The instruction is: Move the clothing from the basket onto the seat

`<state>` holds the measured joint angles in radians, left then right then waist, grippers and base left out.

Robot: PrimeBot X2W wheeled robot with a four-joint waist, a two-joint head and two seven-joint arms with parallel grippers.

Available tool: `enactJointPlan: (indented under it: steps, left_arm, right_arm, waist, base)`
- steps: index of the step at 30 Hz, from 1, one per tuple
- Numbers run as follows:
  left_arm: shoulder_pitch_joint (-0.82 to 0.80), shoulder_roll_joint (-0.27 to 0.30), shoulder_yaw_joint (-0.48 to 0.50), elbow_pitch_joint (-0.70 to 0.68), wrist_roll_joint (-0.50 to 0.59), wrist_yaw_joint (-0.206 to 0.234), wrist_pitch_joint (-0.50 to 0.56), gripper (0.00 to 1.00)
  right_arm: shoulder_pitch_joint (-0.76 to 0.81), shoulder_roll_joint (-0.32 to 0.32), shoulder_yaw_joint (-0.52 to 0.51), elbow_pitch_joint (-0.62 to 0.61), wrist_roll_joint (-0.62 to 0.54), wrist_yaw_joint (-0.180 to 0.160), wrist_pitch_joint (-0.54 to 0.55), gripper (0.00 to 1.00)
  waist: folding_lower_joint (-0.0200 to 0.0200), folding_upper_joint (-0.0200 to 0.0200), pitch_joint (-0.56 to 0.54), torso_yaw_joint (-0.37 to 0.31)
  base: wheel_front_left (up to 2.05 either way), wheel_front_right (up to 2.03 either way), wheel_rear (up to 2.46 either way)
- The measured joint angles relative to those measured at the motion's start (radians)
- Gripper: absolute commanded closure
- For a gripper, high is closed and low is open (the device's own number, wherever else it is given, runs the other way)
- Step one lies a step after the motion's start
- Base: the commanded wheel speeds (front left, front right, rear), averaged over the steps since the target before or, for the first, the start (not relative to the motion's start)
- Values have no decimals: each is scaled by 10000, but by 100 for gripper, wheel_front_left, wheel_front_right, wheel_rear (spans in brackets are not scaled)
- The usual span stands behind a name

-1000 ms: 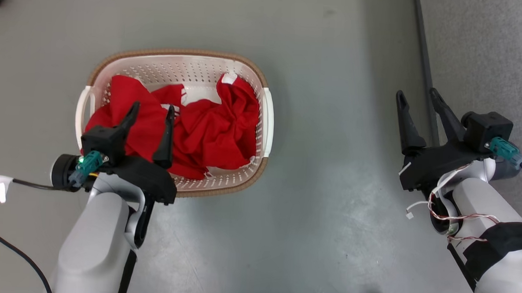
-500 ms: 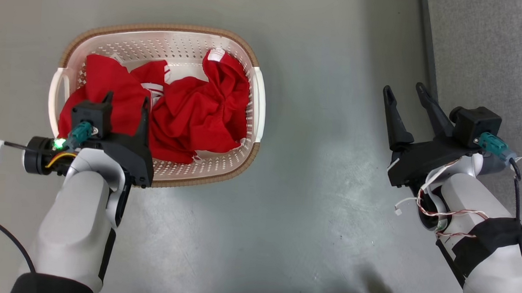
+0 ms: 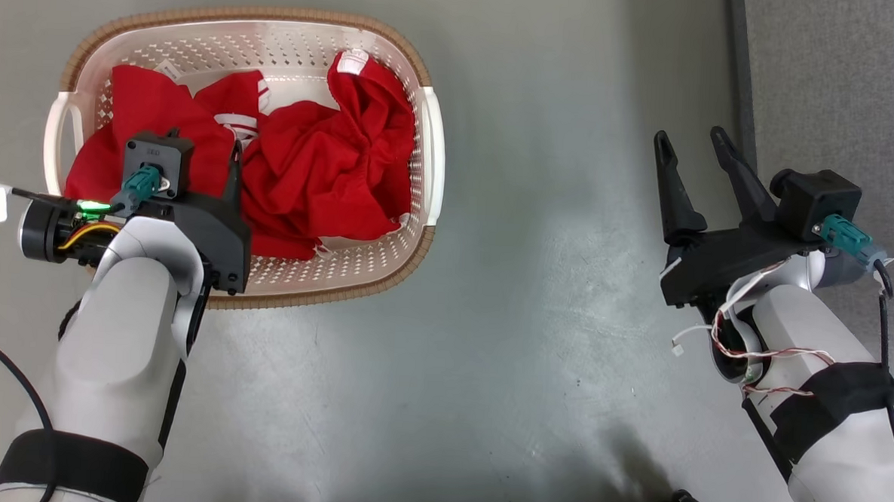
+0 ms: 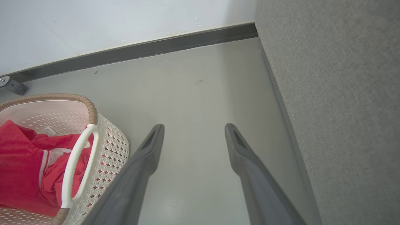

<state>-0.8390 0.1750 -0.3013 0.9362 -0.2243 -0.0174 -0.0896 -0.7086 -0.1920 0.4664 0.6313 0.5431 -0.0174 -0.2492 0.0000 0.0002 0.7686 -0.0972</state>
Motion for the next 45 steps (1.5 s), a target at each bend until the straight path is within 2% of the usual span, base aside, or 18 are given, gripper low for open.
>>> enactJointPlan:
  steps: [10,20,45]
  left_arm:
    - [-445,255,-305,600,512,357,541,0]
    - [-1147,692,-514,1091,765,347,1101,0]
    - [-1799,579,-1969,1916,2259,244,2506,0]
  right_arm:
    - [-109,184,-38,25,-75,102,0,0]
    - [-208,426,-125,44,-102,176,-2,0]
    - [-235,807,-395,211,-251,309,-2,0]
  waist:
    - [0,-1,341,-83]
    - [0,-1,709,-215]
    - [0,-2,1089,-436]
  base:
    - [0,0,0]
    - [0,0,0]
    - [0,0,0]
